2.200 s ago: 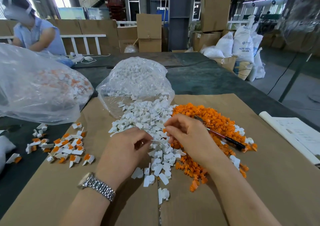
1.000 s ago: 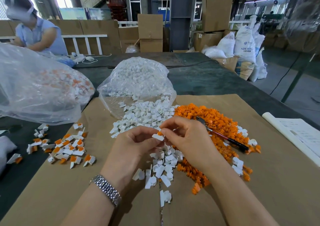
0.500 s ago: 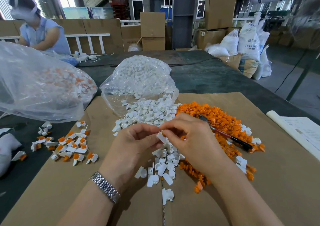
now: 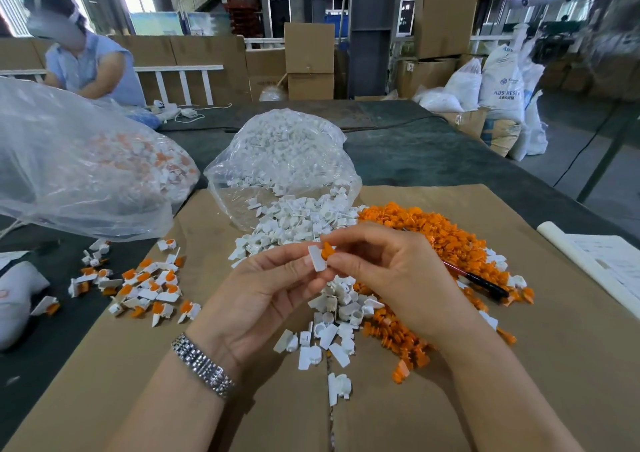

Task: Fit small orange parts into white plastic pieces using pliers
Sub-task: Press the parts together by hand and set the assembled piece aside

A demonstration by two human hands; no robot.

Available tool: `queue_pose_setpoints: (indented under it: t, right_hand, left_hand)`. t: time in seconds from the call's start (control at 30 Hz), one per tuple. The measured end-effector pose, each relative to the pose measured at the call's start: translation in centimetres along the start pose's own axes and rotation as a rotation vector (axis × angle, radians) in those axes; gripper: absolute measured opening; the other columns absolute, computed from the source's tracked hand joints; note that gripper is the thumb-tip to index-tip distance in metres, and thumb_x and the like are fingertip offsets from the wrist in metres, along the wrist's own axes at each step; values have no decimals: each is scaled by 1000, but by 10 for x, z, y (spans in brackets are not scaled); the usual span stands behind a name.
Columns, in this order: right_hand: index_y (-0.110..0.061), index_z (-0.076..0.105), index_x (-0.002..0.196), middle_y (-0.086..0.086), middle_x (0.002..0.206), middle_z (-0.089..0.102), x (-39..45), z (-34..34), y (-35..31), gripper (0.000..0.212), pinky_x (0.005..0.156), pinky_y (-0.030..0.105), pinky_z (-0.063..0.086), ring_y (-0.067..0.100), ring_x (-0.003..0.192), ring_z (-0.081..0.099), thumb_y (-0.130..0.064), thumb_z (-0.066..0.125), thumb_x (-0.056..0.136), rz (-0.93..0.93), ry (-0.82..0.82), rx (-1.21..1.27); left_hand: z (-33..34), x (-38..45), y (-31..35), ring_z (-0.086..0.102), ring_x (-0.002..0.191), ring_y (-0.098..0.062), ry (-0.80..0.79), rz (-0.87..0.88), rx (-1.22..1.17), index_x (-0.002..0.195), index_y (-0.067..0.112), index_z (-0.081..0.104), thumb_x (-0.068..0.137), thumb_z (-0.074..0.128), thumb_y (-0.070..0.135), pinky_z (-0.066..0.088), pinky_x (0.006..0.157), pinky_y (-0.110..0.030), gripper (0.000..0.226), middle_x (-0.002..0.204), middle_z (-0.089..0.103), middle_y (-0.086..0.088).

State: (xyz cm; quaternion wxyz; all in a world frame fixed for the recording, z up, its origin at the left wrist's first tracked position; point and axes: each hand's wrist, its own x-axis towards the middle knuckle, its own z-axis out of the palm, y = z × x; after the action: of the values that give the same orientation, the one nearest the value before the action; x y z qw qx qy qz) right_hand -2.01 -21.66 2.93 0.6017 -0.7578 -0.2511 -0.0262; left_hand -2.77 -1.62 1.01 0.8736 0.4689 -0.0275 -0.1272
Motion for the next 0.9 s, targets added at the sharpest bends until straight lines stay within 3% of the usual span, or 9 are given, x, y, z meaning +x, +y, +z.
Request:
queue_pose_setpoints:
  t: [0.1, 0.23, 0.37, 0.57, 0.7, 0.9]
  right_hand:
    - [-23, 75, 111, -2, 98, 74, 0, 1, 1, 21, 84, 28, 58, 16, 95, 72, -21, 74, 91, -34, 17, -34]
    - [-22, 74, 109, -5, 93, 71, -1, 2, 2, 20, 78, 23, 56, 17, 91, 70, -21, 75, 90, -94, 31, -119]
    - [-21, 73, 109, -7, 90, 69, -1, 3, 5, 20, 81, 29, 58, 15, 89, 69, -19, 76, 89, -95, 16, -213]
    - [-24, 71, 109, -10, 88, 69, 0, 4, 7, 20, 79, 31, 58, 12, 87, 69, -17, 75, 91, -112, 25, -304]
    - [-19, 71, 107, -9, 88, 67, 0, 8, 8, 18, 77, 30, 57, 11, 86, 67, -13, 75, 91, -140, 7, -390]
    - [-25, 68, 109, -7, 91, 69, 0, 6, 4, 23, 78, 22, 57, 8, 84, 69, -11, 73, 91, 46, -15, -168]
  left_hand:
    - [0, -1, 0, 77, 82, -21, -13, -7, -11, 102, -1, 78, 76, 75, 3, 61, 69, -22, 27, 97, 77, -20]
    - [1, -2, 1, 77, 82, -22, 8, -28, -8, 101, -3, 78, 75, 74, 1, 61, 68, -22, 27, 101, 76, -22]
    - [3, -3, 2, 76, 83, -25, 46, 6, 94, 100, -3, 78, 70, 79, 7, 61, 69, -23, 31, 105, 75, -25]
    - [6, -5, 4, 76, 92, -29, 63, 26, 125, 102, -2, 78, 77, 76, 17, 61, 76, -27, 32, 105, 75, -25]
    - [9, -5, 1, 76, 85, -28, 124, 46, 202, 97, 0, 80, 67, 83, 16, 62, 76, -28, 34, 99, 75, -25]
    - [8, -5, 2, 77, 81, -29, 194, 55, 202, 95, -1, 80, 69, 79, 9, 62, 69, -25, 28, 99, 75, -28]
